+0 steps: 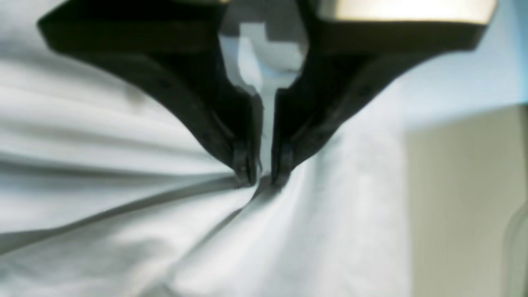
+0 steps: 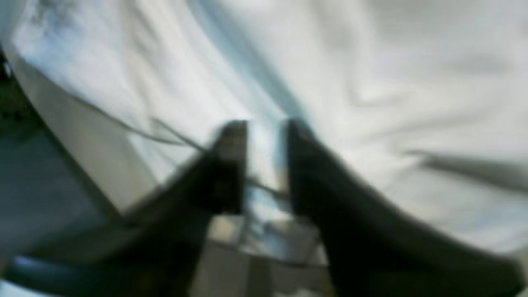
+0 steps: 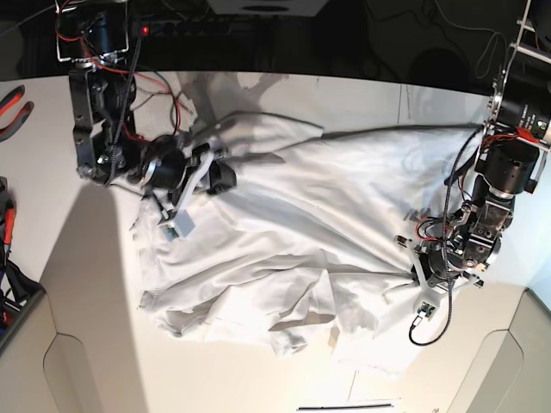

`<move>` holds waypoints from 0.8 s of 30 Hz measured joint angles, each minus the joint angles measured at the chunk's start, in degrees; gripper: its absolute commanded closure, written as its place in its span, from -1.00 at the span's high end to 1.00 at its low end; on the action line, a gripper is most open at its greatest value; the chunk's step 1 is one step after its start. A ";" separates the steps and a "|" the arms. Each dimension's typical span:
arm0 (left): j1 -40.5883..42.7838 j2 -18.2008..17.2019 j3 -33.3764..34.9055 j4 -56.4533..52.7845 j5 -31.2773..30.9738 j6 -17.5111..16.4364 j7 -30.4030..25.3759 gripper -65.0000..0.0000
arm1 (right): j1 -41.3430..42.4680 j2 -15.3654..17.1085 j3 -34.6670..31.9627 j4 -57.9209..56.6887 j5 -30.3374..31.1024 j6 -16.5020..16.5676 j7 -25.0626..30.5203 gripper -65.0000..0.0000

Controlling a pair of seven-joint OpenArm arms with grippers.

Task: Layout the t-shirt on the table in an organized manner, then fold the t-shirt properly
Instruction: 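Hold the shirt with both grippers and stretch it flat between them, then release the shirt with the right gripper and move it to the collar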

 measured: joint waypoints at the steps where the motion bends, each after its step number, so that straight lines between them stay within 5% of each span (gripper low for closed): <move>1: -0.02 -0.39 0.00 1.31 0.09 0.28 0.48 -0.63 | 0.15 -0.22 0.59 3.17 -0.39 0.09 -0.90 -0.29; 7: -0.31 -1.44 0.02 6.45 -0.26 0.39 2.21 -0.61 | -3.65 -5.51 11.72 15.26 -2.16 -3.69 -3.04 -0.34; 11: -0.13 -2.29 0.00 6.47 -0.90 -0.42 2.71 -0.37 | -9.99 -10.45 23.85 15.26 1.77 -4.39 -3.76 -0.27; 15: -0.02 -1.97 0.02 6.47 -3.10 -0.61 2.43 -0.34 | -15.96 -13.42 33.14 14.84 8.90 -4.55 -3.56 -0.17; 24: -0.04 -1.92 0.02 6.49 -3.54 -0.61 1.99 -0.34 | -17.18 -13.33 35.58 4.52 11.23 -4.44 2.25 -0.17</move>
